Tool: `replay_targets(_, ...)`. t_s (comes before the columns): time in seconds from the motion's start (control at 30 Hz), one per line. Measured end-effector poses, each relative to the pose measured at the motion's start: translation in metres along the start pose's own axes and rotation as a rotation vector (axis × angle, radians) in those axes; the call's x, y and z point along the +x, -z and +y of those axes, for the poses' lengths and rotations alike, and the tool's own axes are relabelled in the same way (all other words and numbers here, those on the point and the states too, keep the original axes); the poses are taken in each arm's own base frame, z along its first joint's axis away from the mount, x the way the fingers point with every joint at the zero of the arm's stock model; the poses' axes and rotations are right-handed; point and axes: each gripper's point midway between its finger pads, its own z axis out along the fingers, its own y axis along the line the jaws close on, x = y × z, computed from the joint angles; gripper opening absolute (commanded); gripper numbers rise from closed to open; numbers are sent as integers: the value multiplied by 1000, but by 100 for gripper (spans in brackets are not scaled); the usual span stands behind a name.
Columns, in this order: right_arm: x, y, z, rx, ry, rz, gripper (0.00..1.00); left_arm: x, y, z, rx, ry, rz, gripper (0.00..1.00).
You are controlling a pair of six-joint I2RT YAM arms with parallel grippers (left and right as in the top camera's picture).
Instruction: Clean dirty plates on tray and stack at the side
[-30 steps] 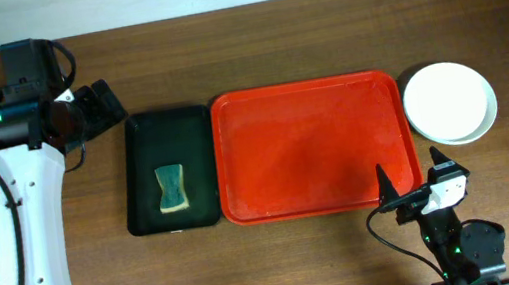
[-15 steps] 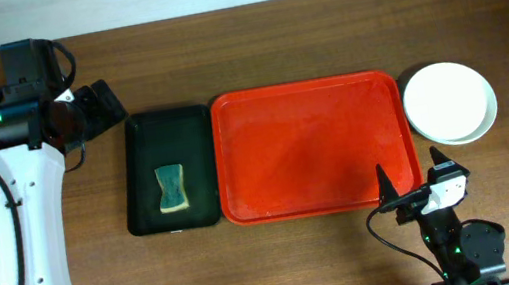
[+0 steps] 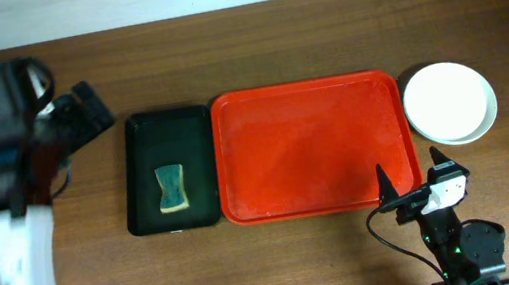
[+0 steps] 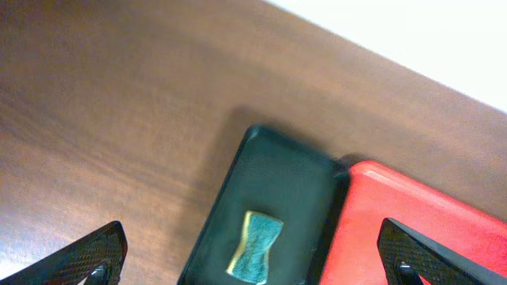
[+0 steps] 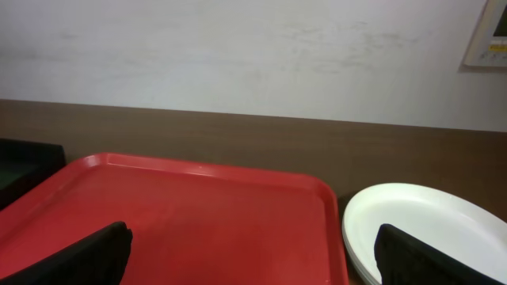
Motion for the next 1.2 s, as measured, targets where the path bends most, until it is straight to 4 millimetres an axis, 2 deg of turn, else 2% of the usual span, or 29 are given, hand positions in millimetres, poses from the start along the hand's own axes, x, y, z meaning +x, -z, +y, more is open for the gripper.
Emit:
replay_targets(0.07,0,0,0,0,0,0,98,-5,36,0,34,6,-87,99)
replay_targets(0.2,0,0,0,-1,0,0,98,-7,90,4,83,15,-215,99)
replay_targets(0.43,0,0,0,-1,0,0,98,4,167,13,153,28,-401,99)
replay_targets(0.53,0,0,0,0,0,0,98,11,190,17,174,31,-455,99)
replay_targets(0.6,0,0,0,-1,1,0,98,16,199,20,179,32,-469,99)
replay_targets(0.7,0,0,0,-1,1,0,98,28,200,24,169,30,-441,99)
replay_targets(0.8,0,0,0,0,0,0,98,52,198,34,142,26,-371,99)
replay_targets(1.07,0,0,0,0,0,0,99,145,199,69,42,8,-109,99)
replay_targets(1.2,0,0,0,0,1,0,98,150,203,70,52,3,-121,99)
